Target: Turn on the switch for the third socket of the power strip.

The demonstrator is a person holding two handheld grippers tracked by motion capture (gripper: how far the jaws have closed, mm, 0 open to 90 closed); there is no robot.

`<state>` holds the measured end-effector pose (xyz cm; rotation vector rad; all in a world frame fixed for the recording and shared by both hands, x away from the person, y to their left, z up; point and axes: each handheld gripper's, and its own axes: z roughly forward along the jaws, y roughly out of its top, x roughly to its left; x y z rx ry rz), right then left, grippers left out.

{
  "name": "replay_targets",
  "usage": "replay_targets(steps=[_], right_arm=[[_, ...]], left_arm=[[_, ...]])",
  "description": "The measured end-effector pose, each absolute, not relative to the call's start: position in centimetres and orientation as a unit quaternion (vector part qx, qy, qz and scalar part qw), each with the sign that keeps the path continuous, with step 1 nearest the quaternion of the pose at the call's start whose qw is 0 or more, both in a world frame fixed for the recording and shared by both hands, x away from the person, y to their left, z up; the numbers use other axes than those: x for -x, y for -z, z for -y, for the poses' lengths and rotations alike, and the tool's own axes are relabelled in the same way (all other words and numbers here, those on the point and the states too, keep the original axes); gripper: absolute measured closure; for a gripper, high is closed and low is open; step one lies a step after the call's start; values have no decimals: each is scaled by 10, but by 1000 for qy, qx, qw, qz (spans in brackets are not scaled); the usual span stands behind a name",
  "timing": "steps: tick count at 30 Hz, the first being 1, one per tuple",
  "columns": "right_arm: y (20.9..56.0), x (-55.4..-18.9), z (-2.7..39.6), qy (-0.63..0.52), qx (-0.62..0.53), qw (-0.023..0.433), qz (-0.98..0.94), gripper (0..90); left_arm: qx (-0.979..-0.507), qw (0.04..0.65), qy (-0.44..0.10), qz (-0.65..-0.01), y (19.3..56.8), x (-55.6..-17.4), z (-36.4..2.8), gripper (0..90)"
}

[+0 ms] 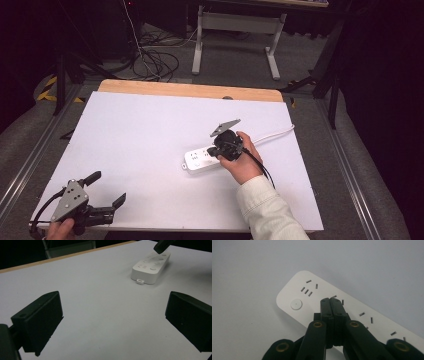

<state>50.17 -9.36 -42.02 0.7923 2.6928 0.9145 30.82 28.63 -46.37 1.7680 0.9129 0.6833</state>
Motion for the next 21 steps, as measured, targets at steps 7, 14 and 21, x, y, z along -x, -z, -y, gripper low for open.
replay_targets(steps=[7, 14, 21], right_arm=[[426, -503, 89, -291, -267, 87, -915, 900], [430, -503, 87, -277, -268, 79, -919, 900], [433, -503, 84, -261, -269, 79, -924, 900]], left_arm=[[-730, 496, -282, -377, 464, -308, -286, 16], [-730, 495, -282, -377, 464, -308, -286, 16], [-730, 494, -283, -377, 464, -309, -286, 16]])
